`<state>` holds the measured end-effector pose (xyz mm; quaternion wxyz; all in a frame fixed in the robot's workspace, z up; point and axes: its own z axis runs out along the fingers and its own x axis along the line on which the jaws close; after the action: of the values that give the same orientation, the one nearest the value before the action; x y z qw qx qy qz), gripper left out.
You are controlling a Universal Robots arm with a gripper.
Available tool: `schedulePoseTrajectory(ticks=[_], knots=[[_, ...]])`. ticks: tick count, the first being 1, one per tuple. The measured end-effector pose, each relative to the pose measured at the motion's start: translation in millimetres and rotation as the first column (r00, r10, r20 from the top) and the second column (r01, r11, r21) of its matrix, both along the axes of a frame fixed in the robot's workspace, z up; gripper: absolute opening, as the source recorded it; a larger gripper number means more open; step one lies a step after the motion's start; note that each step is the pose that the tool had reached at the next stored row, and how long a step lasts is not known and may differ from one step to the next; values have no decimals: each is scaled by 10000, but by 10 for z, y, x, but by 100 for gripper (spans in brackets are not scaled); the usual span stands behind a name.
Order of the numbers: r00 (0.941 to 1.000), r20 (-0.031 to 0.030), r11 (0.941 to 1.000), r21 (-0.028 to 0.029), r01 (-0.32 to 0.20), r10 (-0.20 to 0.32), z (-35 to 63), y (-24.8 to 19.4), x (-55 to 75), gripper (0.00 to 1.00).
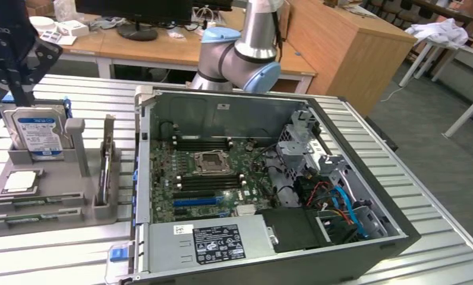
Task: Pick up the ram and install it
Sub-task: 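Reach for the ram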
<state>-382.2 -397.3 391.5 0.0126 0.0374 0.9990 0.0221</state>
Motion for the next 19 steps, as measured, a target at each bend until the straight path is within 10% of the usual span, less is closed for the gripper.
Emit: schedulePoseTrajectory(ticks=[19], knots=[[10000, 0, 10000, 0, 1, -1, 0, -1, -145, 11]])
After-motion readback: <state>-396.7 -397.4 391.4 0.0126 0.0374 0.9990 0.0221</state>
